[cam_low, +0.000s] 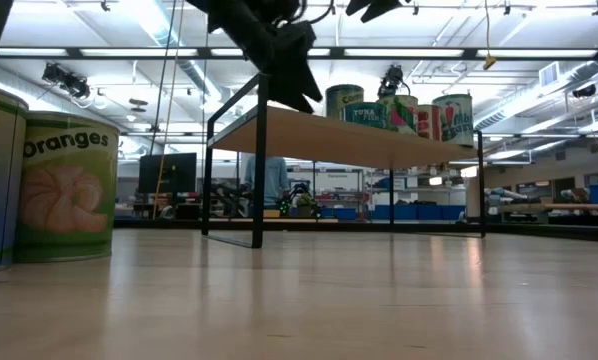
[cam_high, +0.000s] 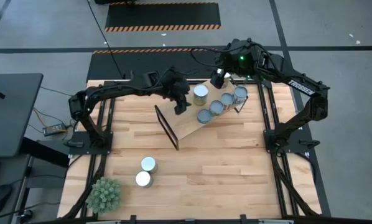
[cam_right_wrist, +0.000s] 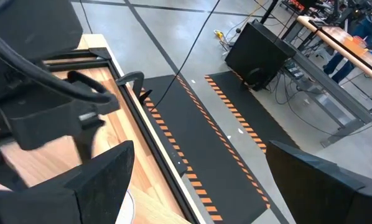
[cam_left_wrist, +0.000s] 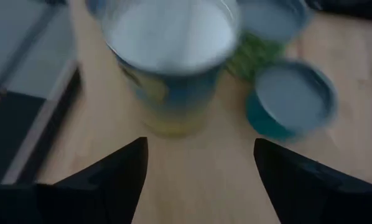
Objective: Pick and place cans onto a shelf
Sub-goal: Put the canned carrots on the shelf, then put the canned oranges on the shelf
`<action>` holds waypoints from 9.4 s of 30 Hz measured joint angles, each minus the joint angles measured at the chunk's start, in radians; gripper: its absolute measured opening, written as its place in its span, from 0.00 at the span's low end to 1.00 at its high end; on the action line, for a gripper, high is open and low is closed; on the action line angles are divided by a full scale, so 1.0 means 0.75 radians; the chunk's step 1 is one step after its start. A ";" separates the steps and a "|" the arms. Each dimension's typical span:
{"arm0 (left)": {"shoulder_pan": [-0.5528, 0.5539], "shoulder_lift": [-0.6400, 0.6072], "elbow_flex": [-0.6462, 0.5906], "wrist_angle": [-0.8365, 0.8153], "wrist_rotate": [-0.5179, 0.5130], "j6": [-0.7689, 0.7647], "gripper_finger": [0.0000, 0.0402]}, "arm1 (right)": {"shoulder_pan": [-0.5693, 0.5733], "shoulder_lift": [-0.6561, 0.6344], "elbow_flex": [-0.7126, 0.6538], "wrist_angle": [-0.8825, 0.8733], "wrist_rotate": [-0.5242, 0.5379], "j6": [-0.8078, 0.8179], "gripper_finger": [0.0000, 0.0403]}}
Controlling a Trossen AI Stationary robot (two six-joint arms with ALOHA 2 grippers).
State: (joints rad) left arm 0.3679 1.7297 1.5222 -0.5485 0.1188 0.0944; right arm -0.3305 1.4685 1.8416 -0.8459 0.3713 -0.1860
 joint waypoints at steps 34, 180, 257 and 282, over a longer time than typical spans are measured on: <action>0.001 0.184 -0.005 0.417 -0.262 -0.111 0.72 | 0.001 0.000 0.000 0.009 -0.010 -0.013 0.92; -1.241 -0.509 -0.470 -0.431 -0.429 -1.496 0.60 | 0.728 0.182 -0.020 -0.351 0.075 0.379 0.92; -1.096 -0.214 -0.631 -0.285 -0.242 -1.673 0.99 | 0.706 0.182 -0.020 -0.090 0.061 0.274 0.92; -1.025 -0.179 -0.631 -0.316 -0.218 -1.647 0.79 | 0.705 0.182 -0.020 -0.091 0.038 0.217 0.92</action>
State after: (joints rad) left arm -0.4011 1.5956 1.0489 -0.7858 -0.0447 -1.1412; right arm 0.1986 1.6051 1.8263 -0.9139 0.3996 -0.0230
